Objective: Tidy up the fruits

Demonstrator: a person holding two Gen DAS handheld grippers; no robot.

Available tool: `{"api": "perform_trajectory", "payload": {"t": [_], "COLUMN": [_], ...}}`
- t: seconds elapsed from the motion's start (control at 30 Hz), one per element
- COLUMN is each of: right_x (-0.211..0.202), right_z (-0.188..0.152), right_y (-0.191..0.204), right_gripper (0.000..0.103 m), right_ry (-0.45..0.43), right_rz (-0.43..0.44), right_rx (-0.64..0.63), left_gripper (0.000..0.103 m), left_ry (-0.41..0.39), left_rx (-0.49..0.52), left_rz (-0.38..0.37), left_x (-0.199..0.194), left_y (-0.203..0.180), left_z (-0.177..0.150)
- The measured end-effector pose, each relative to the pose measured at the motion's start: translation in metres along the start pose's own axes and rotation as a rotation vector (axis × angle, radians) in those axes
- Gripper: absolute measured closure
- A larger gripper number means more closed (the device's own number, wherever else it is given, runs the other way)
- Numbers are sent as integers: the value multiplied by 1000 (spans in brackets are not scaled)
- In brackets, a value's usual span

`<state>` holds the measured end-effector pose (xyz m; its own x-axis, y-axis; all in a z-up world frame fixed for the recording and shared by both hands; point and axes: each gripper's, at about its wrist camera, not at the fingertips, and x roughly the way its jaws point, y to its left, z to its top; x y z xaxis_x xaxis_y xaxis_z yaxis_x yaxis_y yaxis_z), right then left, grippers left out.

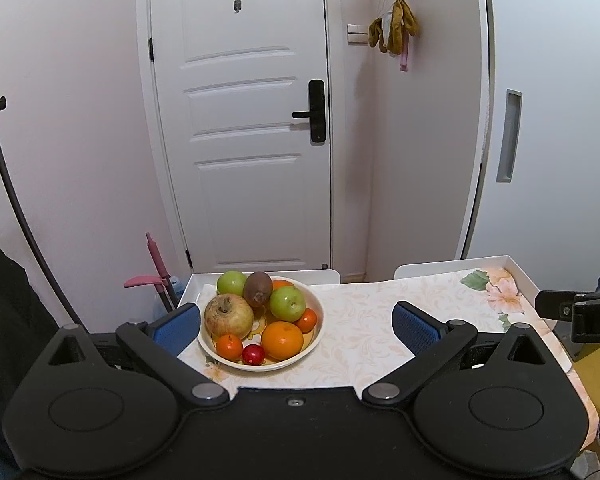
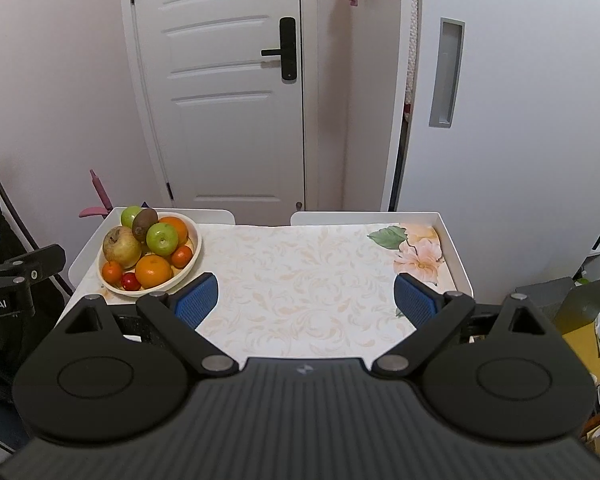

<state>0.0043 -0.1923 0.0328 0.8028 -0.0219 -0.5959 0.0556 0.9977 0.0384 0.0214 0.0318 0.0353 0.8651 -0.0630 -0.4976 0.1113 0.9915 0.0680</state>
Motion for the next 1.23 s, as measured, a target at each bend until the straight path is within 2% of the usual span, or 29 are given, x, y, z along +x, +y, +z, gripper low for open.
{"api": "perform_trajectory", "payload": {"t": [1.23], "right_x": [20], "right_z": [6], "right_y": [-4], "right_gripper": [0], "right_ry": [21], "right_rz": [-3], "right_rx": [38], "left_gripper": [0], "left_ry": [15], "left_rx": [14], "left_rz": [-11], "left_x": [16], "left_y": [-3], "left_z": [3]}}
